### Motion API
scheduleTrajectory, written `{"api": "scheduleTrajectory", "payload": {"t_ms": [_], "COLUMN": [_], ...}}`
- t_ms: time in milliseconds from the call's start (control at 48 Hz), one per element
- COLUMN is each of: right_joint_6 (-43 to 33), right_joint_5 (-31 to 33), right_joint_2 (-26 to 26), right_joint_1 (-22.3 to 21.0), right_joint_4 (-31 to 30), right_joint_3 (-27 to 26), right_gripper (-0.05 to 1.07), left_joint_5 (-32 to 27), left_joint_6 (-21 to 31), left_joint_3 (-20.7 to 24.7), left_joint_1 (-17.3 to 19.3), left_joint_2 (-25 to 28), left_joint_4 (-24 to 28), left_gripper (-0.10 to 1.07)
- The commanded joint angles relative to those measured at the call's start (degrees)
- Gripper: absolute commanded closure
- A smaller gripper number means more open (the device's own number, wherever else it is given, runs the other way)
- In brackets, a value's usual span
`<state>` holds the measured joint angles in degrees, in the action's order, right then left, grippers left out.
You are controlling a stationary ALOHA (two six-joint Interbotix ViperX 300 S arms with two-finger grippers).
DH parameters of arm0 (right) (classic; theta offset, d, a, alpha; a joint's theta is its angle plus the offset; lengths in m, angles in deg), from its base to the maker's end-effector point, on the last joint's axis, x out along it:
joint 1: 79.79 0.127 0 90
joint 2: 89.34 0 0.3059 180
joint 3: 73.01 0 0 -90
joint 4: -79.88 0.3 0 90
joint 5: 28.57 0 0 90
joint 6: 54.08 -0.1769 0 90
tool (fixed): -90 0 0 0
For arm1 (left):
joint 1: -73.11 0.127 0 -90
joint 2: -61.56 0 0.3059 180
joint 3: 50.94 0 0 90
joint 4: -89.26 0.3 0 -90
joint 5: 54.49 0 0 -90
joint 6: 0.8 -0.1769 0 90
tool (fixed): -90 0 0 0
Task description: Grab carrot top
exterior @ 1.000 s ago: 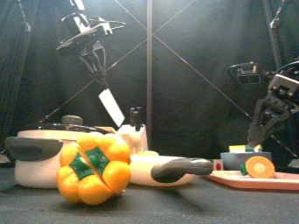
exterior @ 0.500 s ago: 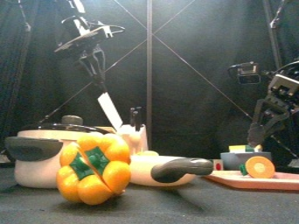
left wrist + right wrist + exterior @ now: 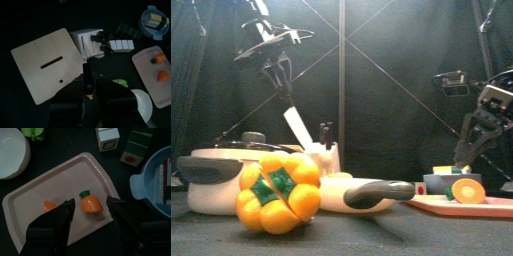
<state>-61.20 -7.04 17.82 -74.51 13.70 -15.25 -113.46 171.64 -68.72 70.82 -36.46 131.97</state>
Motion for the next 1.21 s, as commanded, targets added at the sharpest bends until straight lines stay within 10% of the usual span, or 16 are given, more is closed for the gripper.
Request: {"api": "scheduleTrajectory", "payload": {"t_ms": [0,1188], "right_joint_6": [0.0,-0.1], "right_joint_5": [-0.1,-0.1], "right_joint_2": [0.3,0.3], "right_joint_1": [0.2,0.4], "right_joint_4": [-0.2,-0.2], "right_joint_3": [-0.6,-0.4], "right_gripper": [0.15,0.15], "left_joint_5": [0.6,5.4], "left_joint_6": [0.1,0.1], "left_joint_3": [0.6,-0.1], "left_joint_1": [0.7,5.9], "left_joint_2": [-0.1,3.3], "left_joint_4": [0.4,0.1], "left_gripper": [0.41,0.41]}}
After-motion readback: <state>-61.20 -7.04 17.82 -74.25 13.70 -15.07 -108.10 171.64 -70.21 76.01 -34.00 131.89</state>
